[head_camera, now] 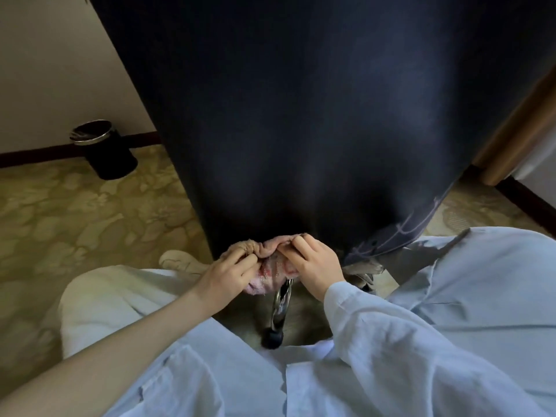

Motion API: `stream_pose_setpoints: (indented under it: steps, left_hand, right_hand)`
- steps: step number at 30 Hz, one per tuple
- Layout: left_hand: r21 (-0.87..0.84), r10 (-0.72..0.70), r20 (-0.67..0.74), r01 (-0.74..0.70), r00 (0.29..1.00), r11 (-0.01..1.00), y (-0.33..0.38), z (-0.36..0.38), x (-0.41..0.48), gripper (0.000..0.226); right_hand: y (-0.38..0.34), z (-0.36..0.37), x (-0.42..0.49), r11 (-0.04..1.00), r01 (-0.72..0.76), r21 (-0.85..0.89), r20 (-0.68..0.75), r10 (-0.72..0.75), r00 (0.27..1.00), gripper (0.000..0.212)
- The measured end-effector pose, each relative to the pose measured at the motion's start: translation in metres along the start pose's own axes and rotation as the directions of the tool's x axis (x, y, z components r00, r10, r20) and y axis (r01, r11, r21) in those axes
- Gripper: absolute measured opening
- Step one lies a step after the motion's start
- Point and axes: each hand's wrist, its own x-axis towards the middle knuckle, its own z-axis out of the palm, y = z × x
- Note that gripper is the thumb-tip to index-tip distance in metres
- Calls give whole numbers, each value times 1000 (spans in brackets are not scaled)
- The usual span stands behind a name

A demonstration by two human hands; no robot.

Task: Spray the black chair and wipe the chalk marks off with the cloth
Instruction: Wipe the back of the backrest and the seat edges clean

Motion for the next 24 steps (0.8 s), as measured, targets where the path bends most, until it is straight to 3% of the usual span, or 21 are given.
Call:
stream_pose_setpoints:
  steps: [3,7,11,13,16,20,24]
  left_hand:
    - [-33,20,103,-17,995,999,0,16,-7,17]
    - [-126,14,217,14,976,992,0,28,-14,22]
    - [-193,84,241,-37,967,981,0,26,-11,29]
    - [-188,76,187,-40,979,981,-2,16,-9,27]
    - [-141,-6,15,8,1000,990,-17,-13,-9,24]
    - [-5,-63,-225,63,972,998,-53,-68,-15,23]
    - [16,-69,-284,77,956,997,-76,-73,-22,17]
  right_hand:
    - [-4,11,-7,1000,-7,-23,151,10,989,54]
    - [-12,18,-17,996,-59,-72,249,76,966,52]
    - [-12,21,-23,993,-52,-103,347,85,934,57]
    - [-14,17,-17,993,-64,-102,302,92,949,56]
    - [-20,0,7,994,-75,-79,77,81,994,45]
    - [-45,-30,63,998,-52,-23,-196,47,979,36]
    - [-56,-25,84,1000,-9,-27,-242,3,970,35]
